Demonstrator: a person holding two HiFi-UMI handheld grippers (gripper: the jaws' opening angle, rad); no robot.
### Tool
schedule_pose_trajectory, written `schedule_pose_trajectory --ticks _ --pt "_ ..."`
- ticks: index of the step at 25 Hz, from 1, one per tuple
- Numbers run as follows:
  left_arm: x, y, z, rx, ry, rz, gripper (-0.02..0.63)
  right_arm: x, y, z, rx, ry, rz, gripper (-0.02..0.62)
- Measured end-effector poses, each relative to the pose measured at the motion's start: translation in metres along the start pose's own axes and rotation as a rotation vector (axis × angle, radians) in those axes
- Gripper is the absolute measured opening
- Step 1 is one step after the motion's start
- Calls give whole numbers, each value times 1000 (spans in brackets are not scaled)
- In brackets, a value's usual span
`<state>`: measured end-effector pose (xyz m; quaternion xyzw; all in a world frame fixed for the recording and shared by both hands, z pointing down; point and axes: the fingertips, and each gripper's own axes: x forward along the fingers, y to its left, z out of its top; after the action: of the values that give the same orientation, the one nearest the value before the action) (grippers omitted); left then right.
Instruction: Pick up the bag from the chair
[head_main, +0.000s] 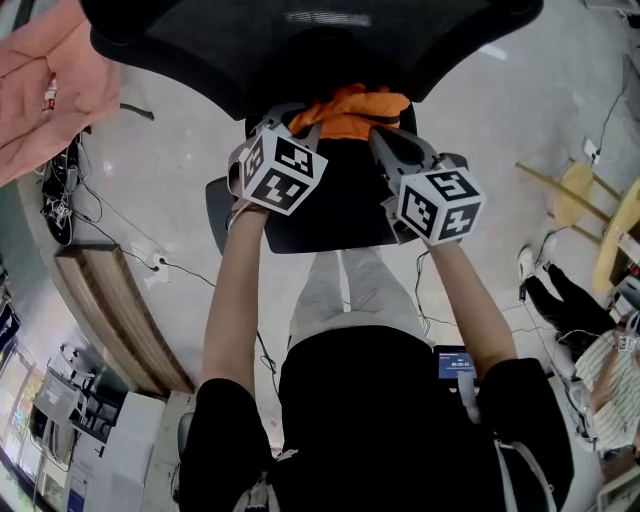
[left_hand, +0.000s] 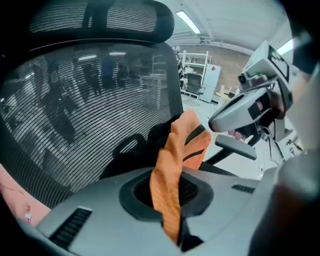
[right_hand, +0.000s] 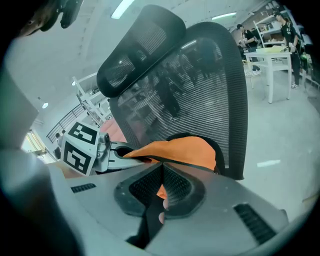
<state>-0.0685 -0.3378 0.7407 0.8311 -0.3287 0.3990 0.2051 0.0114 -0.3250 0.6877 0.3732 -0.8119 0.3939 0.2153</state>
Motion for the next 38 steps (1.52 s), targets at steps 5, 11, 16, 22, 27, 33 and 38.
schedule_pose_trajectory --ticks 5,11,16,22,27,33,38 --pt "-6 -7 5 -30 -9 4 29 -6 2 3 -15 -3 -5 0" --pt "-16 -19 10 -52 -19 18 28 -21 -1 6 -30 -20 -26 0" --pt "-27 -27 18 -56 -38 24 28 -34 0 14 -84 -50 -47 0" --pt "-46 -34 19 -86 -40 31 28 -48 7 25 -91 -80 -69 0" --pt "-59 -42 18 -113 -36 53 26 -59 10 25 -134 -88 -81 0" --pt "-89 -42 15 -147 -54 99 25 -76 17 27 -130 -108 -92 0" --pt "-120 -40 13 -172 -104 146 25 -86 34 27 -148 -130 -84 0"
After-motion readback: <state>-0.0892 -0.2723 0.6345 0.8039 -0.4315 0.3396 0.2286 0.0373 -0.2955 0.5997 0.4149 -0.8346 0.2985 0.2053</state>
